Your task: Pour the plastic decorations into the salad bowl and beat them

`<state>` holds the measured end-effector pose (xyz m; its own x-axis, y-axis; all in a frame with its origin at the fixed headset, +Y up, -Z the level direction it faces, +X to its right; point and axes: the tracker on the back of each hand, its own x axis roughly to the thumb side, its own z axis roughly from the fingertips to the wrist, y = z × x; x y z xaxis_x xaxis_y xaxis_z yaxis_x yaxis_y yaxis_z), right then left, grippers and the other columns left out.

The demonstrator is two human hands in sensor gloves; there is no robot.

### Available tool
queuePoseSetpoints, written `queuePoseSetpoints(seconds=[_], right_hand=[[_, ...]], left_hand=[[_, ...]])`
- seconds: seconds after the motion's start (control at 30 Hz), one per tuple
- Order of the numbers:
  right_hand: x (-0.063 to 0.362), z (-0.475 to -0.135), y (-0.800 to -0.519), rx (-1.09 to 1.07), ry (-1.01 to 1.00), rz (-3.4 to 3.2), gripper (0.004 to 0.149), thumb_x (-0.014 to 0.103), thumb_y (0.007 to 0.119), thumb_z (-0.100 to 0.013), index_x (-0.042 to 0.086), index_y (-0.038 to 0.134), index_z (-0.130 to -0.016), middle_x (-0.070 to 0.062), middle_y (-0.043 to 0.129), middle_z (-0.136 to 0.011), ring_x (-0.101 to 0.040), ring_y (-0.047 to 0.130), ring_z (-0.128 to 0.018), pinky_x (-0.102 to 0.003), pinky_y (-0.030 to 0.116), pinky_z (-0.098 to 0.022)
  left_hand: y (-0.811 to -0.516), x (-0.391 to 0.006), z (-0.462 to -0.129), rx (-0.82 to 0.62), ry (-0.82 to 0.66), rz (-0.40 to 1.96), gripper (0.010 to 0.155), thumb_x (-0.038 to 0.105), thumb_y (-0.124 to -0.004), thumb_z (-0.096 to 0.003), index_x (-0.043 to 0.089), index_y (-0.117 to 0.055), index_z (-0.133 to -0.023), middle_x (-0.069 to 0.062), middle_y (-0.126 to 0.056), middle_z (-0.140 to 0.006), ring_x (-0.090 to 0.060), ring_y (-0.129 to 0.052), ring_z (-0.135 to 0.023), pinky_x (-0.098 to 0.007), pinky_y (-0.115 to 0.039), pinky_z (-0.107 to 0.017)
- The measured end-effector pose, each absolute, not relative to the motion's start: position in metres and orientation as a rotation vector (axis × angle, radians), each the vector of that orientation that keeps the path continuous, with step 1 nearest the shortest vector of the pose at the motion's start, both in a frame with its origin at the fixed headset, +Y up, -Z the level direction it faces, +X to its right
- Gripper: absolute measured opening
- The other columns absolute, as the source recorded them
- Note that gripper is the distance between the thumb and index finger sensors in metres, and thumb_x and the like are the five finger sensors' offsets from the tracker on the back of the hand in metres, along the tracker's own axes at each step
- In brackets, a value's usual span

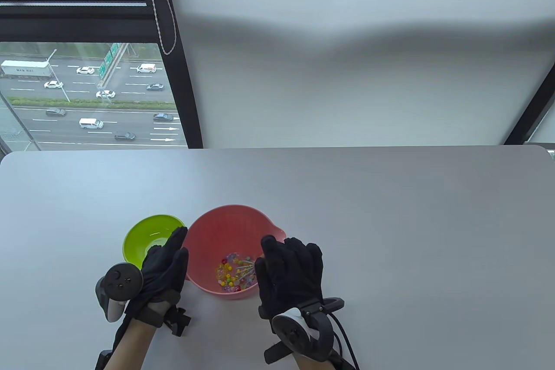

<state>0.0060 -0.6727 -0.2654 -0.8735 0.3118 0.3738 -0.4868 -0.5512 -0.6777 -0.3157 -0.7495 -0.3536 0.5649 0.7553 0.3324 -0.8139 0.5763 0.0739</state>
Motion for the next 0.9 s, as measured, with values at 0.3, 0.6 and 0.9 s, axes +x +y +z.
queuePoseSetpoints(seconds=[0.3,0.6,0.9], right_hand=[[-0.004,-0.267,-0.679,0.318,-1.097,2.455,0.051,0.056,0.079,-0.056,0.036,0.066,-0.101,0.012,0.089,-0.086,-0.02,0.074,-0.091,-0.052,0.04,-0.078],[-0.009,-0.265,-0.678,0.366,-1.154,2.501,0.05,0.052,0.079,-0.058,0.04,0.062,-0.103,0.011,0.084,-0.095,-0.021,0.069,-0.095,-0.052,0.039,-0.078],[-0.005,-0.263,-0.676,0.377,-1.193,2.486,0.048,0.052,0.072,-0.061,0.043,0.057,-0.105,0.012,0.08,-0.096,-0.021,0.063,-0.096,-0.051,0.036,-0.079]], left_hand=[[-0.75,-0.316,-0.354,0.23,-0.278,0.932,0.068,0.064,-0.051,-0.0581,0.025,-0.052,-0.114,-0.006,-0.08,-0.077,-0.038,-0.07,-0.081,-0.062,-0.031,-0.077],[-0.75,-0.316,-0.354,0.23,-0.279,0.932,0.068,0.064,-0.051,-0.0582,0.025,-0.052,-0.114,-0.006,-0.079,-0.078,-0.037,-0.07,-0.081,-0.062,-0.031,-0.077],[-0.75,-0.316,-0.354,0.23,-0.279,0.932,0.068,0.064,-0.052,-0.0582,0.025,-0.051,-0.114,-0.006,-0.08,-0.077,-0.037,-0.07,-0.081,-0.062,-0.031,-0.077]])
